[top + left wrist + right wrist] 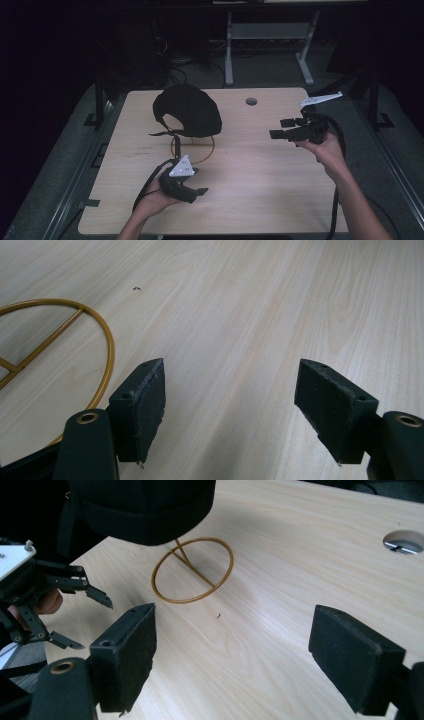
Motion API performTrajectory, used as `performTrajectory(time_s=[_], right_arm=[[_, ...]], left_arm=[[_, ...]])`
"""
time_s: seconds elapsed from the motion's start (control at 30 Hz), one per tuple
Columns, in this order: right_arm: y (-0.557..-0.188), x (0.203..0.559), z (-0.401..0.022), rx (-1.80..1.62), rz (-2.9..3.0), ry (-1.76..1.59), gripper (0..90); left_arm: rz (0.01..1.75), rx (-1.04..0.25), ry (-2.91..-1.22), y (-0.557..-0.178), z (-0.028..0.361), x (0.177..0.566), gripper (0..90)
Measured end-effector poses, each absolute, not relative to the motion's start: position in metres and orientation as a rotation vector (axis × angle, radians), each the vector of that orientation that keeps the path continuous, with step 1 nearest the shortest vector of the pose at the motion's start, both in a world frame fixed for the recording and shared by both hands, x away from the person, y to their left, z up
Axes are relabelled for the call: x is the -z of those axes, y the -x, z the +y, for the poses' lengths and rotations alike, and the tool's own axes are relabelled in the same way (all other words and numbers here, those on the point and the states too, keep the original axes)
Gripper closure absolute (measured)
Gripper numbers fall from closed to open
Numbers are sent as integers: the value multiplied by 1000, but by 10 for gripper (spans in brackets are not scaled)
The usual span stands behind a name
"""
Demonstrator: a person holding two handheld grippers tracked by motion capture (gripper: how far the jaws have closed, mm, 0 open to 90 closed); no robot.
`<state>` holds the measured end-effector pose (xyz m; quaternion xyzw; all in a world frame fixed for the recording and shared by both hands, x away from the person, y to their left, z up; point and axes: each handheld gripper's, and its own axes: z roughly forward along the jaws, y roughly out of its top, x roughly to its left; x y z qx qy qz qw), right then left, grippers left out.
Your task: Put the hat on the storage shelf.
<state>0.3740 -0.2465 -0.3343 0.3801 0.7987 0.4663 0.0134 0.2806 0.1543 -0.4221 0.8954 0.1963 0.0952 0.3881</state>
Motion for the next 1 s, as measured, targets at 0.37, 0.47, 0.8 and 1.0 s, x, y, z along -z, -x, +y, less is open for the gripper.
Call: performTrajectory(time_s=[0.37,0.47,0.8,1.0], right_arm=[[-363,353,-257,-1444,2497,-1222,188],[-360,359,-260,-1439,2498,-1231,188],[-348,372,-265,-1425,2510,-1246,186],[-339,382,-270,-1433,2505,-1264,186]], left_arm=[[495,-246,-2282,-281,155,423,284],[496,-247,-2282,-281,155,423,284],[496,-251,-2280,-281,156,423,284],[493,-253,-2285,-281,156,423,284]])
